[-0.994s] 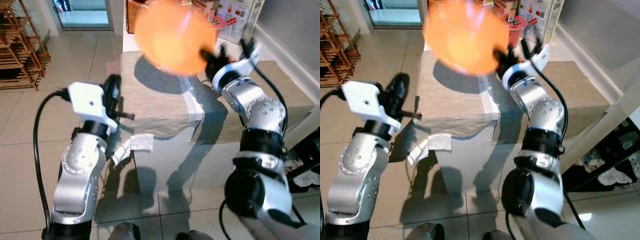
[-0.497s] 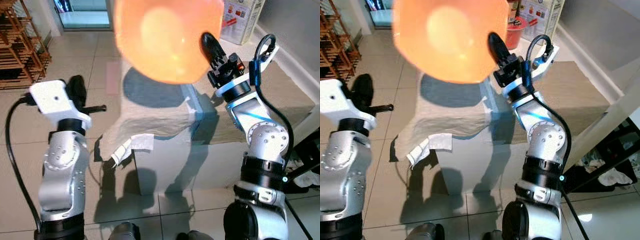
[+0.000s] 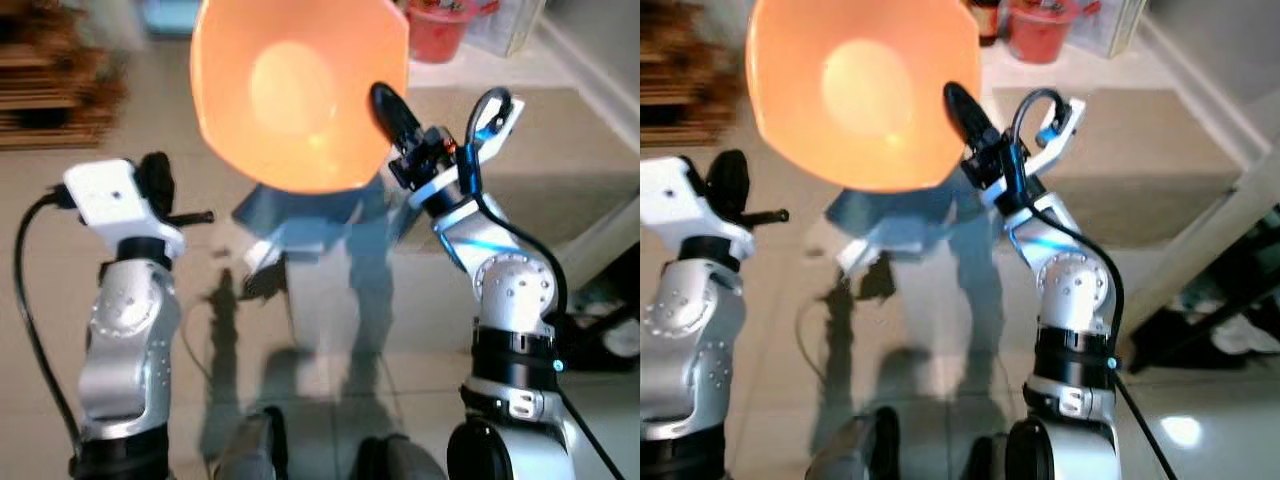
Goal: Setting the table
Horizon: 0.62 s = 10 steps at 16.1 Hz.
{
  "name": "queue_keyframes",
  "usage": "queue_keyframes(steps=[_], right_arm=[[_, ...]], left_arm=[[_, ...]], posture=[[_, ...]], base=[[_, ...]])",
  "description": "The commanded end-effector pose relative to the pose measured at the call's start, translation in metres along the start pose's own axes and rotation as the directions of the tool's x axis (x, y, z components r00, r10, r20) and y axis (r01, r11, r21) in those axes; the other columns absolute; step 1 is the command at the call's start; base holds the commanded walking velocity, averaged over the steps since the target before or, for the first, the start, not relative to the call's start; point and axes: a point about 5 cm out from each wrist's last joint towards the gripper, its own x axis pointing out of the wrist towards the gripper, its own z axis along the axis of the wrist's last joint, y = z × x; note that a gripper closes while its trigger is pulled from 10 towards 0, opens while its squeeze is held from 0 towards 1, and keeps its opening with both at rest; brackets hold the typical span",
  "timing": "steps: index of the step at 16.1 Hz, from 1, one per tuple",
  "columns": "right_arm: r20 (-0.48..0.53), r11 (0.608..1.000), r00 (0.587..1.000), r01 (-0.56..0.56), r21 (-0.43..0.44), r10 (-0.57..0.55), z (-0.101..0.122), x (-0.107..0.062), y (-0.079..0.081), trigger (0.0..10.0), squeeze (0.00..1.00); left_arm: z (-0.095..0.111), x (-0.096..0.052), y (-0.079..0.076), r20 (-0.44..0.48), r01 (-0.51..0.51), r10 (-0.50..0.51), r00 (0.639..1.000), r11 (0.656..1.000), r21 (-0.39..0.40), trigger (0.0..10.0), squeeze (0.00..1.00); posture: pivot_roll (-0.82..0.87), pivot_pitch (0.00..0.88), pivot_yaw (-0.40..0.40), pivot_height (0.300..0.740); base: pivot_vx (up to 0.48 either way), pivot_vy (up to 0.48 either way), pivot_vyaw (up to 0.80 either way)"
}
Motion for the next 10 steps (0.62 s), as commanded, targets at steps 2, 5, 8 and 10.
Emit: queue_keyframes(steps=[2,5,8,10], right_arm=[[0.033,0.998,0.998,-0.056,0.041,0.055,-0.009,0.004,0.011,10.0,0.0],[0.03,0.998,0.999,-0.045,0.033,0.044,-0.011,0.004,0.01,10.0,0.0],[0.026,0.999,0.999,-0.037,0.033,0.036,-0.013,0.003,0.008,10.0,0.0],[0.012,0.999,1.0,-0.029,0.03,0.028,-0.016,0.002,0.006,10.0,0.0]], left_arm=[[0.001,0.0,-0.008,0.016,0.071,-0.071,0.997,0.997,0.012,10.0,0.0],[-0.002,-0.006,-0.01,0.017,0.103,-0.102,0.995,0.994,-0.028,10.0,0.0],[-0.006,-0.009,-0.01,0.003,0.113,-0.113,0.994,0.993,-0.021,10.0,0.0],[-0.012,-0.013,-0.012,-0.014,0.132,-0.132,0.991,0.991,-0.017,10.0,0.0]], posture=[[0.0,0.072,-0.012,0.74],[0.0,0.072,-0.014,0.74],[0.0,0.071,-0.02,0.74],[0.0,0.07,-0.02,0.74]], base=[[-0.129,0.0,0.0],[0.0,0.0,0.0],[0.0,-0.102,0.0],[0.0,-0.465,0.0]])
